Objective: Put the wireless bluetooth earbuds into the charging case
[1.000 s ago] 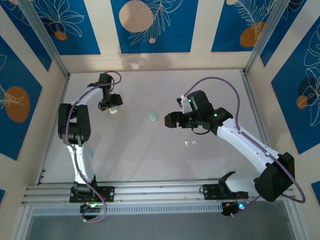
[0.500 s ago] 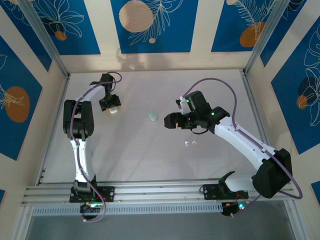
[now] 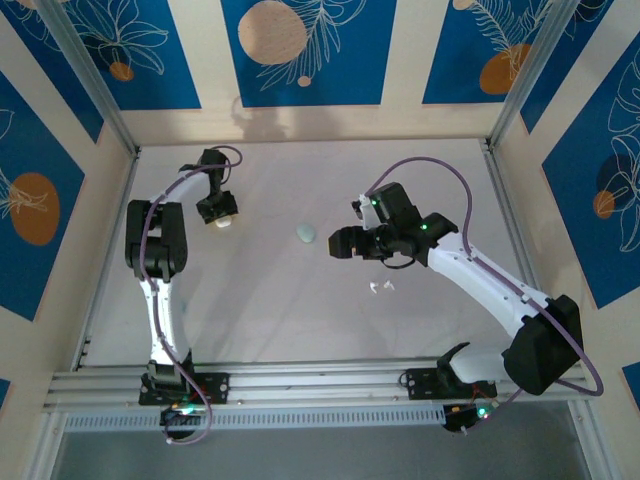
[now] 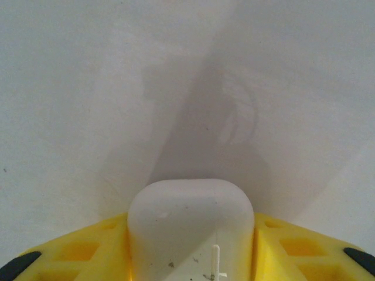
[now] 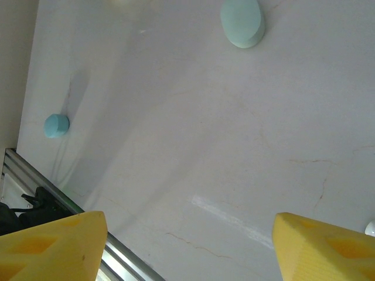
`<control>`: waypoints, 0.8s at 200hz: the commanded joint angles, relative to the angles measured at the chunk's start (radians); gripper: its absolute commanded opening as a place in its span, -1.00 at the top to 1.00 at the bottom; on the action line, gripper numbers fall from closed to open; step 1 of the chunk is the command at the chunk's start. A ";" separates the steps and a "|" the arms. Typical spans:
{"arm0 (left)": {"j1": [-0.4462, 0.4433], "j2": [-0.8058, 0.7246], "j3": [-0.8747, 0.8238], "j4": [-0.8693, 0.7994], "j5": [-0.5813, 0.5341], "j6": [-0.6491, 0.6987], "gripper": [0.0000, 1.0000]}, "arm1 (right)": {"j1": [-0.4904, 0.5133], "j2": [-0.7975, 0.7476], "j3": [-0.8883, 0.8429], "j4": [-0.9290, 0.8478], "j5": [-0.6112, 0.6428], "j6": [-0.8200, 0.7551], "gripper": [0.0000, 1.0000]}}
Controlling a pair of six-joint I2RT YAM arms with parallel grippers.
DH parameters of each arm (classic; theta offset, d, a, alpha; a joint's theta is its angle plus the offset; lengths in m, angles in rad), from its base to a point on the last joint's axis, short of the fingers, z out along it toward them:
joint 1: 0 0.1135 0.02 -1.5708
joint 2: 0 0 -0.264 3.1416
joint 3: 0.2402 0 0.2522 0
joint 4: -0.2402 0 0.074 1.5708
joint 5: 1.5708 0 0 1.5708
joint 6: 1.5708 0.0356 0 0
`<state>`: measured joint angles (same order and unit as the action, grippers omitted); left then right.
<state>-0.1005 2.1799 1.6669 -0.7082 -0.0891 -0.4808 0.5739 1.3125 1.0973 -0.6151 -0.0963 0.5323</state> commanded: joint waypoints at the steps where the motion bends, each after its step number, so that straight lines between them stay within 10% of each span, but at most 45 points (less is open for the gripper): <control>1: -0.004 -0.065 -0.060 -0.036 0.052 -0.041 0.07 | -0.006 -0.035 -0.015 -0.021 0.020 0.016 -0.50; 109: -0.305 -0.911 -0.879 0.356 0.115 -0.738 0.12 | -0.023 -0.209 -0.242 0.219 0.010 0.105 -0.41; 160: -0.433 -1.183 -0.993 0.444 0.052 -1.096 0.14 | 0.112 -0.336 -0.504 0.800 0.078 0.206 -0.24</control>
<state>-0.4953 1.0653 0.6949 -0.3454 0.0116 -1.3083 0.5941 1.0222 0.6834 -0.1715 -0.0944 0.6880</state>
